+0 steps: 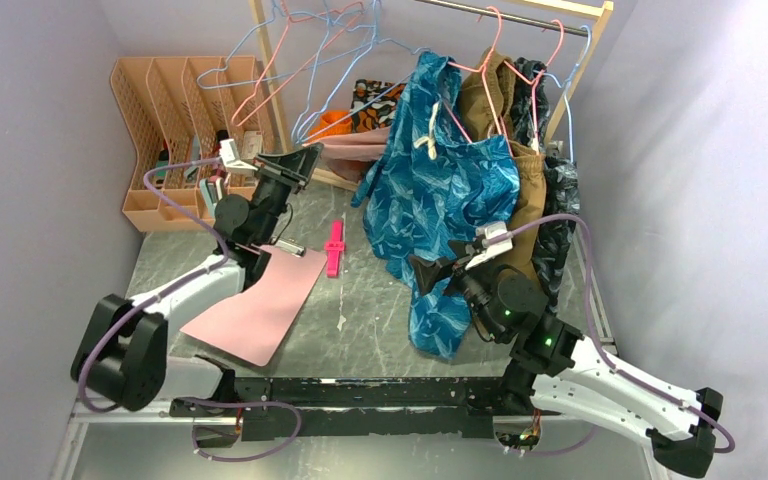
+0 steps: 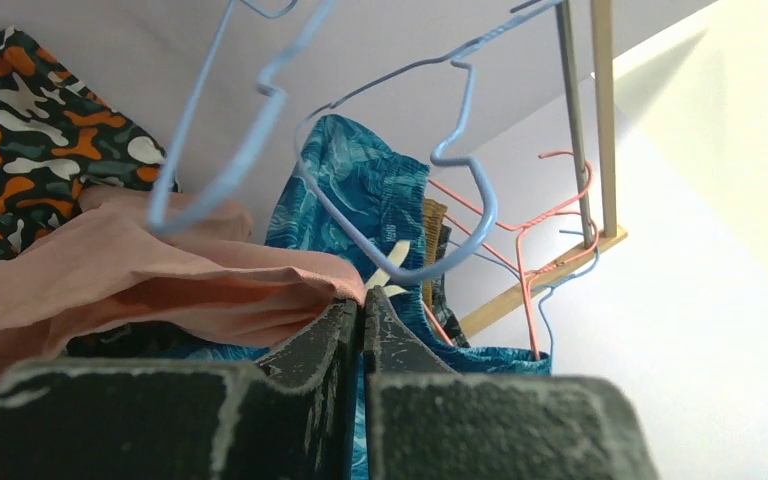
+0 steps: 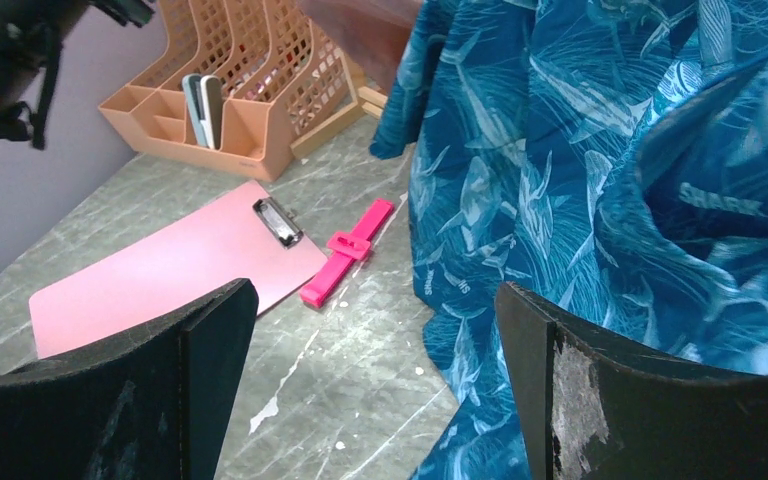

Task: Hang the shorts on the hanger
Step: Pick up the shorts from the center of the board.

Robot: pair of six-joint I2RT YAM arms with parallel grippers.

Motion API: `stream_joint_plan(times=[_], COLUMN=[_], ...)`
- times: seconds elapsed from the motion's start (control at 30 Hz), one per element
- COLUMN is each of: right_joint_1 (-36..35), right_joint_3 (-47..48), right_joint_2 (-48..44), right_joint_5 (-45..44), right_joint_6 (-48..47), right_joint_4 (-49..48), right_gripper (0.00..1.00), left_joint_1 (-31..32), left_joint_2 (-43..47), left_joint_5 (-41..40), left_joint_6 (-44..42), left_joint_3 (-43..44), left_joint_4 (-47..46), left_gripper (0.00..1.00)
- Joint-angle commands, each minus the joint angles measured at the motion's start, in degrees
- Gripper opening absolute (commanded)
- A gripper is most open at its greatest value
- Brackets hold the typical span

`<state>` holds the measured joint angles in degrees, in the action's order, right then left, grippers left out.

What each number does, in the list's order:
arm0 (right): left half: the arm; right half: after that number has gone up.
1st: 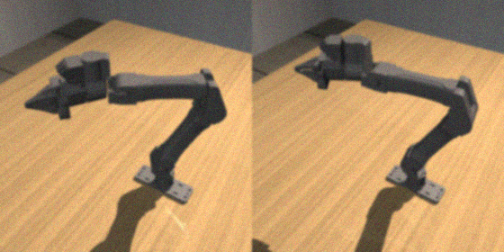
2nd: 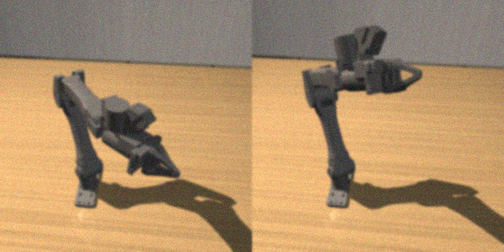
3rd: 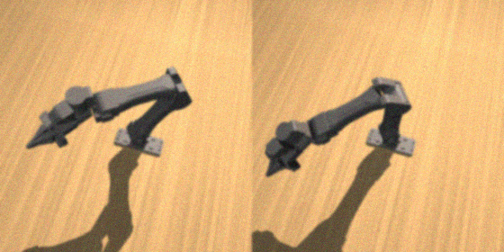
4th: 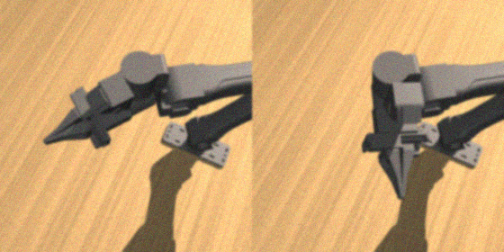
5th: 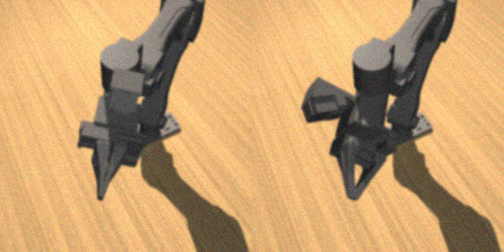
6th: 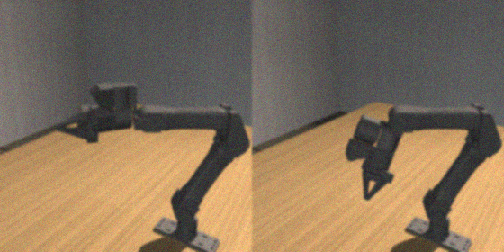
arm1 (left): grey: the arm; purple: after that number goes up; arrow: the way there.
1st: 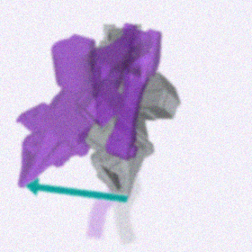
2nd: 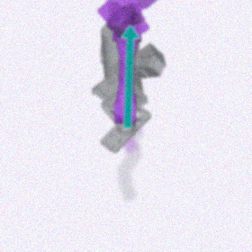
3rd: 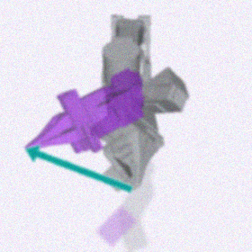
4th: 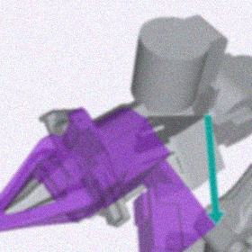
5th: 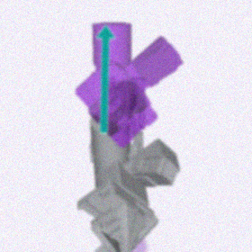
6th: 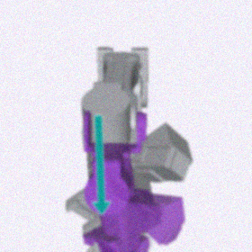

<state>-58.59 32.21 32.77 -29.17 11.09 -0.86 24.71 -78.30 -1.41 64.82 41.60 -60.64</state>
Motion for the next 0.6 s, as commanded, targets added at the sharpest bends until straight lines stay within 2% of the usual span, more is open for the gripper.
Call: stream_joint_plan(times=[0.0, 0.3, 0.57], right_joint_1=[-0.4, -0.4, -0.4], right_joint_3=[1.9, 2.5, 3.4], right_joint_2=[0.4, 2.0, 4.2], right_joint_5=[-1.4, -1.7, -1.2], right_joint_6=[-0.9, -1.3, -1.2], right_joint_4=[0.1, 0.3, -0.2], right_gripper=[0.93, 0.93, 0.93], left_joint_1=[1.0, 3.5, 5.0], left_joint_2=[6.9, 19.7, 25.7], left_joint_5=[-4.2, -8.8, -11.2], left_joint_6=[-5.6, -9.4, -13.2], left_joint_3=[-1.9, -2.3, 1.7], left_joint_4=[6.0, 22.7, 29.4], left_gripper=[0.07, 0.07, 0.07])
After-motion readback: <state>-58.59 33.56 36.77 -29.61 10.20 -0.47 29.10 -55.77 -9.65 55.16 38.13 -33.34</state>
